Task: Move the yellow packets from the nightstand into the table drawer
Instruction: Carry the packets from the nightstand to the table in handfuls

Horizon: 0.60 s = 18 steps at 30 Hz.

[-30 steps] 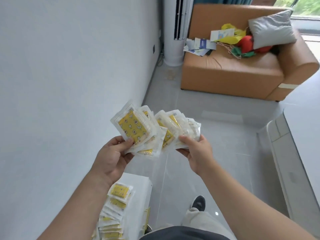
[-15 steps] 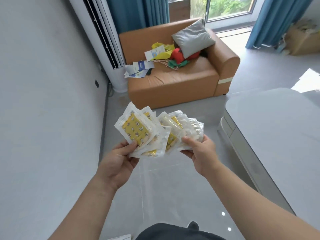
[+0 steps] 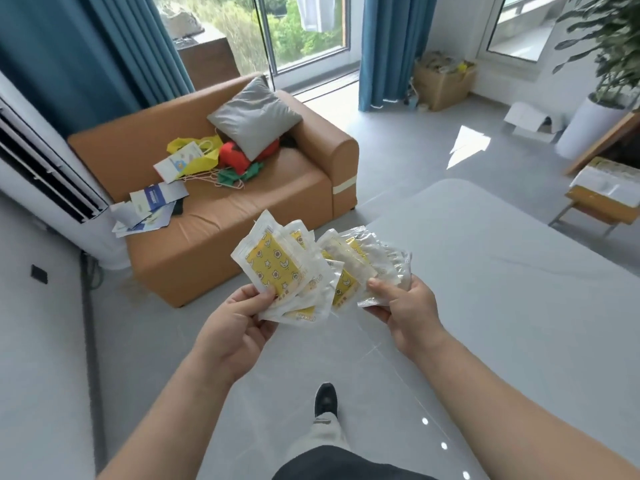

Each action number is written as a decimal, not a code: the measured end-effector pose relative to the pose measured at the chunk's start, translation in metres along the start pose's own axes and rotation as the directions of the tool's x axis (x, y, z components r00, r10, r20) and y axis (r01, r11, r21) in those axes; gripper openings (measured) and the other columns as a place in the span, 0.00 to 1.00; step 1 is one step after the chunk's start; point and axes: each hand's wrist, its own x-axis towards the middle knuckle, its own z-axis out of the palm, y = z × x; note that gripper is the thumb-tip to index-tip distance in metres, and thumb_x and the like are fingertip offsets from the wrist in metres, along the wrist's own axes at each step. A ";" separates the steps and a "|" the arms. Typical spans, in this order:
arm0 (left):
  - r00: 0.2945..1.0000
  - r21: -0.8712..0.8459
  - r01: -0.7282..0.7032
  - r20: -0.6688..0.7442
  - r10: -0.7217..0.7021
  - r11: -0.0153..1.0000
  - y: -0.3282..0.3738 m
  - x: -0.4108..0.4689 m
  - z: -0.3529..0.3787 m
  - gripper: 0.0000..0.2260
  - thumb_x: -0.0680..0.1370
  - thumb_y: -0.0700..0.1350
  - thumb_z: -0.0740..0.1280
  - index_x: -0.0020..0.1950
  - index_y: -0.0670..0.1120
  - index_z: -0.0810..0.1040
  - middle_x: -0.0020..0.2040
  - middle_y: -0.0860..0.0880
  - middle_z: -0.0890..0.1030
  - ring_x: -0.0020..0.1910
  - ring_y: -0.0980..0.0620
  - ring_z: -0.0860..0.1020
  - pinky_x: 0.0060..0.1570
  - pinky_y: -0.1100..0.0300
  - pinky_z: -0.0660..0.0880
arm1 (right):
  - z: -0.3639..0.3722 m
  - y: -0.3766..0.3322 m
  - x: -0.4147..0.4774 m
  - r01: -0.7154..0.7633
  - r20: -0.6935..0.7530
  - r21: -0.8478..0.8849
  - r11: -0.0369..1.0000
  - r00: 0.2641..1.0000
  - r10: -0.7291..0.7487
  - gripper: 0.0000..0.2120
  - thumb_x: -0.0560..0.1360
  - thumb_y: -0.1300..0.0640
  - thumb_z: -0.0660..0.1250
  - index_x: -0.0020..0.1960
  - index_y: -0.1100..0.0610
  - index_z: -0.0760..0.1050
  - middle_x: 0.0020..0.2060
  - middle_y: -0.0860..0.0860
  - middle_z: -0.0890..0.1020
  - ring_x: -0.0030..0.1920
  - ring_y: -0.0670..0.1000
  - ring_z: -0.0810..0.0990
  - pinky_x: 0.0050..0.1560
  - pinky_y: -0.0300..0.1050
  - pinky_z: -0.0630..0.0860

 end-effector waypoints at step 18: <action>0.915 0.405 0.172 0.271 -0.297 0.898 0.049 0.301 0.277 0.09 0.67 0.38 0.73 0.45 0.44 0.77 0.45 0.45 0.85 0.41 0.49 0.82 0.38 0.62 0.78 | -0.072 -0.144 0.237 0.192 -0.499 0.235 0.953 0.865 -0.052 0.14 0.74 0.67 0.73 0.59 0.61 0.78 0.51 0.61 0.86 0.49 0.59 0.86 0.43 0.50 0.83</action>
